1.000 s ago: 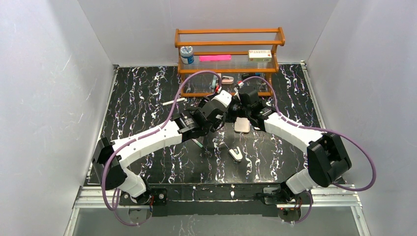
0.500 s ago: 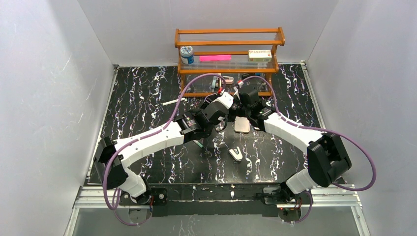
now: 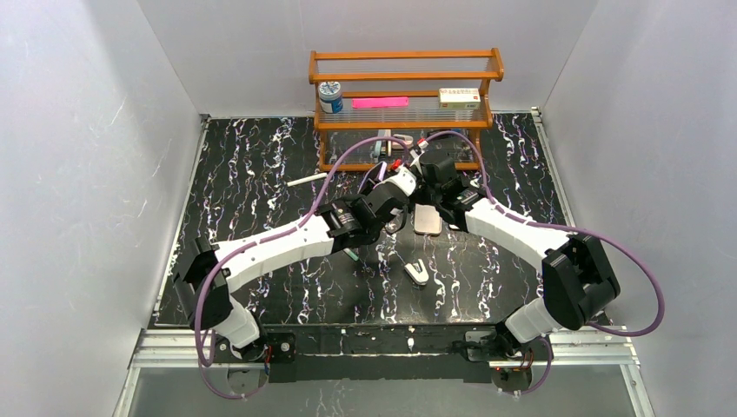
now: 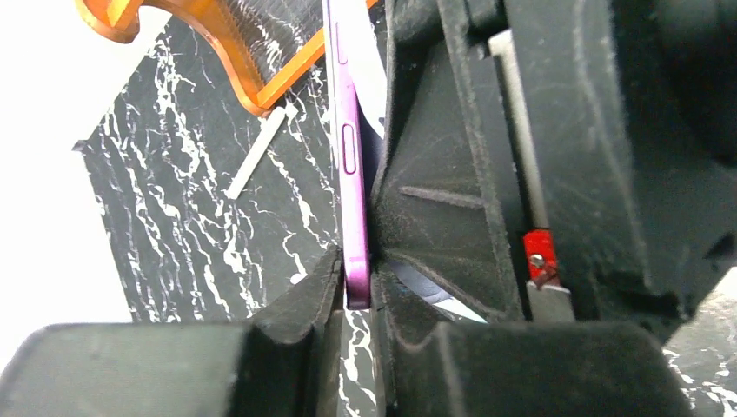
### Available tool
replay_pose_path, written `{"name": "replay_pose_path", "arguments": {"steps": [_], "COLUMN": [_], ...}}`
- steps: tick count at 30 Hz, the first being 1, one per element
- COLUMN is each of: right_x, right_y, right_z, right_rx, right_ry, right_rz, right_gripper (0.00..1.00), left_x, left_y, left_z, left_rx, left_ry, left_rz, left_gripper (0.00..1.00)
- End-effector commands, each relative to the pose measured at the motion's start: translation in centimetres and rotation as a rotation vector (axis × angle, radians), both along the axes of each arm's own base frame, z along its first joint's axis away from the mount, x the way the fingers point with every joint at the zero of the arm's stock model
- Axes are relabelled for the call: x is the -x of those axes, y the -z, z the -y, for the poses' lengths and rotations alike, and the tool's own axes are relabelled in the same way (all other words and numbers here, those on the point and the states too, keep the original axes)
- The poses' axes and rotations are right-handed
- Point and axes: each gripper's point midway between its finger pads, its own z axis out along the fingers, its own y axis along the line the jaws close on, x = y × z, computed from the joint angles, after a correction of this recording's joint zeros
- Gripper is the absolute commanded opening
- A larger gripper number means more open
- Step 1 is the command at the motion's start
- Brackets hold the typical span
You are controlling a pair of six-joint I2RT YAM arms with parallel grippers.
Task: Take the phone out of the phone case
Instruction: Remove the phone case from the phone.
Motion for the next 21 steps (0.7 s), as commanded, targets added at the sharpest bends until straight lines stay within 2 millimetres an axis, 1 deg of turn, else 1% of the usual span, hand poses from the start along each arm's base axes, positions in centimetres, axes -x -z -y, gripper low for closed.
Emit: {"name": "replay_pose_path", "arguments": {"steps": [1, 4, 11, 14, 15, 18, 21], "right_x": [0.8, 0.0, -2.6, -3.6, -3.9, -4.5, -5.2], "right_y": [-6.2, -5.0, -0.6, 2.2, 2.9, 4.2, 5.2], "right_z": [-1.9, -1.4, 0.5, 1.8, 2.1, 2.2, 2.2], "right_rx": [-0.133, -0.087, 0.069, 0.165, 0.183, 0.201, 0.238], "right_ry": [-0.082, -0.027, 0.152, 0.230, 0.249, 0.258, 0.237], "right_rz": [0.131, 0.117, 0.057, 0.023, 0.021, 0.016, 0.040], "right_gripper": [0.01, 0.01, 0.01, 0.01, 0.01, 0.01, 0.01], "left_x": [-0.7, -0.1, 1.8, 2.7, 3.0, 3.6, 3.6], "left_y": [0.0, -0.3, -1.3, -1.7, -1.7, -2.0, -2.8], "left_z": [-0.5, -0.6, -0.8, -0.6, -0.4, -0.4, -1.7], "left_rx": [-0.002, 0.031, 0.126, 0.192, 0.213, 0.260, 0.263], "left_ry": [-0.027, -0.021, -0.002, 0.008, 0.009, 0.010, -0.041], "left_rz": [0.023, 0.009, -0.033, -0.065, -0.077, -0.100, -0.070], "left_gripper": [0.07, 0.00, 0.00, 0.00, 0.00, 0.00, 0.00]}}
